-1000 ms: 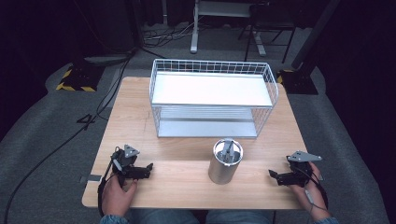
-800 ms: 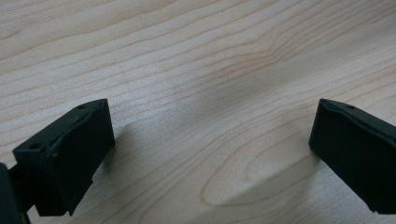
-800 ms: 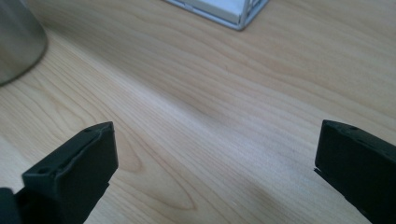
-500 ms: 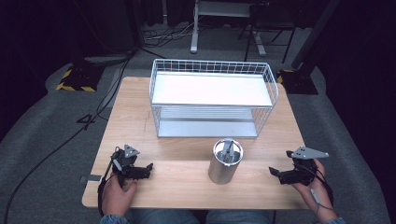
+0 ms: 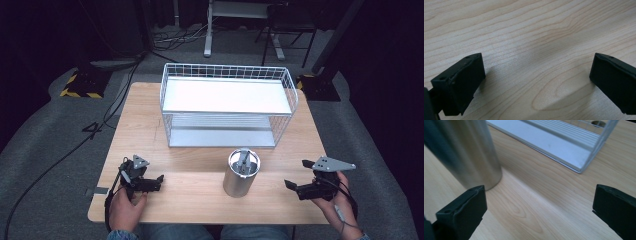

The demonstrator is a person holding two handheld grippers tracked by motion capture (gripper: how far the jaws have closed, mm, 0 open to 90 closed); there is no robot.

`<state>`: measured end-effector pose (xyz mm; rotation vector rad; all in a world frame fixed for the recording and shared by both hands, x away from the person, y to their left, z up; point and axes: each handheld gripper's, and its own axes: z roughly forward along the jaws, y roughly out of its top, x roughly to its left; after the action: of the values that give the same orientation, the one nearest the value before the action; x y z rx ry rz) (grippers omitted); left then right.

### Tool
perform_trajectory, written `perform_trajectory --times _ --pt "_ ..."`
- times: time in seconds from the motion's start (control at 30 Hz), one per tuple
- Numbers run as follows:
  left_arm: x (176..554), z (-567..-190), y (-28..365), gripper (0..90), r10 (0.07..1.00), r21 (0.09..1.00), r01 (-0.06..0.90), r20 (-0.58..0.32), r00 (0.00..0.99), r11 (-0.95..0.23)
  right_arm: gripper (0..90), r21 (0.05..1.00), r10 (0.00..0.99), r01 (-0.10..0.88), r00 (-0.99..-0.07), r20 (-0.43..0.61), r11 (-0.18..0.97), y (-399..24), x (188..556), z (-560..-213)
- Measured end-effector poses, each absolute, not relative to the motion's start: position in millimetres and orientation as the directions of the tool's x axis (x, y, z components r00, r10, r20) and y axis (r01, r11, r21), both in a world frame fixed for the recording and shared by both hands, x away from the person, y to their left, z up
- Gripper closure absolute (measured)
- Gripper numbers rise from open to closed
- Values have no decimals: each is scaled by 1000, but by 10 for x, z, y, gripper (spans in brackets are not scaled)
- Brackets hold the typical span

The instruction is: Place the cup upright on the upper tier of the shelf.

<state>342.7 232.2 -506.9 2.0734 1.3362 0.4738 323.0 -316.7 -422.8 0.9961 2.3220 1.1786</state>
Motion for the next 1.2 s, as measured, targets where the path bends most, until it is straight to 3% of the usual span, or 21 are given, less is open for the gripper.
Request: perform_trajectory --times 0.5,1.2 --pt "3427 -5069 2323 5 905 668 683 -32 424 -297 0 841 611 337 -791 9 424 -2797 3058 -4048" --pt "3427 -5069 2322 5 905 668 683 -32 424 -296 0 850 505 287 -863 29 442 -2374 3071 -4071"
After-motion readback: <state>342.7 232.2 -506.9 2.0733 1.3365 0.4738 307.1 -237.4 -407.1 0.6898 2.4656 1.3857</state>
